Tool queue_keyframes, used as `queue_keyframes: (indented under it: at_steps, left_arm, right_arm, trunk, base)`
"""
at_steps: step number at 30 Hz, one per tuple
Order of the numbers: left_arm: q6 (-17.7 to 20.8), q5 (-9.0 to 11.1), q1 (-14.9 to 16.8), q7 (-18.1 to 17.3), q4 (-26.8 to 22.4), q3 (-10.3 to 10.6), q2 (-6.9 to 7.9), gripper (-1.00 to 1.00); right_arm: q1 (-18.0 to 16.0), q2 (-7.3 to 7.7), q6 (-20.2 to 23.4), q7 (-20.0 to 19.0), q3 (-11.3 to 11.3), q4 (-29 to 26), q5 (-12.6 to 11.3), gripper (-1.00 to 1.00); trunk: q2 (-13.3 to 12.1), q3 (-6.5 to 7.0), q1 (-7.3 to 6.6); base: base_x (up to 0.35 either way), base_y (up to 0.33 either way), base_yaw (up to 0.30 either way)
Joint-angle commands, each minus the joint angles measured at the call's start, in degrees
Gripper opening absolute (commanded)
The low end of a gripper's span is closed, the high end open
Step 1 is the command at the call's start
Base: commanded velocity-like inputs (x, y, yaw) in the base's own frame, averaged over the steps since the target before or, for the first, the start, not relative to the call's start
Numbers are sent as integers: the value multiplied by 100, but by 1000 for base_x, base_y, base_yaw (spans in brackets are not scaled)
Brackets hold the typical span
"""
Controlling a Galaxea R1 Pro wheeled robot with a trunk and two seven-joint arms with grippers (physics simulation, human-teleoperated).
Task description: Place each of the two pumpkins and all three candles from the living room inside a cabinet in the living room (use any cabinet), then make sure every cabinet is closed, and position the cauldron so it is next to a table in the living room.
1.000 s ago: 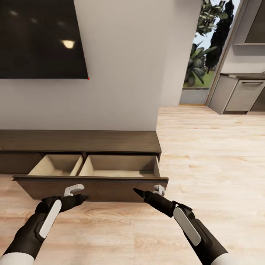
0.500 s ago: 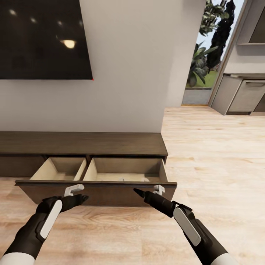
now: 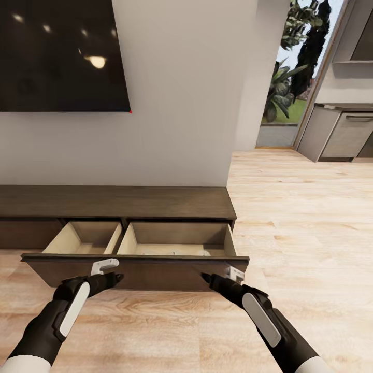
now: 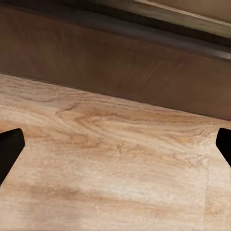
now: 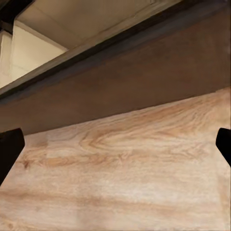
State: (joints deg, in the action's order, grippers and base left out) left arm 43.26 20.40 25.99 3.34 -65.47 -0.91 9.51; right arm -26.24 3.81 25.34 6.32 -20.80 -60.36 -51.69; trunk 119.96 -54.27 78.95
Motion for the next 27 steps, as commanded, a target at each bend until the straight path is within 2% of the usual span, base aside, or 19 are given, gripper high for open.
queue_keyframes:
  at_steps: [1,4,8,11,13,15,16,19,23,27]
  left_arm:
    - [0,-11,3,35,-6,0,-4,100]
    - [-40,-106,3,39,1,6,-21,100]
    - [-68,-166,3,43,105,98,-33,100]
    - [-278,-212,3,47,236,340,-36,100]
    - [-558,-222,3,54,363,587,-37,100]
    - [-729,-230,3,58,461,782,-37,100]
    - [-802,-233,3,59,523,906,-39,100]
    - [-944,-237,3,67,658,1141,-44,100]
    - [-1193,-238,3,70,702,1219,-46,100]
    - [-1299,-239,3,70,712,1237,-51,100]
  right_arm:
    - [-4,6,2,274,-24,-11,-62,100]
    - [-4,6,-16,619,-37,-8,-59,100]
    - [-4,4,-57,720,-51,14,-24,100]
    - [-4,-1,-79,744,-55,186,100,100]
    - [-4,-25,-113,750,-56,438,268,100]
    - [-4,-112,-229,751,-56,628,407,100]
    - [-4,-202,-374,753,-56,735,496,100]
    - [-4,-458,-1059,749,-64,989,777,100]
    - [-4,-670,-1623,758,-161,1326,1240,100]
    - [-4,-807,-1799,777,-409,1568,1586,100]
  trunk:
    - [43,-23,21]
    - [163,-77,87]
    - [323,-149,175]
    - [444,-203,241]
    - [524,-239,285]
    - [604,-274,329]
    - [644,-292,351]
    - [764,-346,416]
    - [925,-418,504]
    - [1085,-490,592]
  base:
    - [0,0,0]
    - [0,0,0]
    - [0,0,0]
    - [0,0,0]
    - [0,0,0]
    - [0,0,0]
    - [0,0,0]
    - [0,0,0]
    - [0,0,0]
    - [0,0,0]
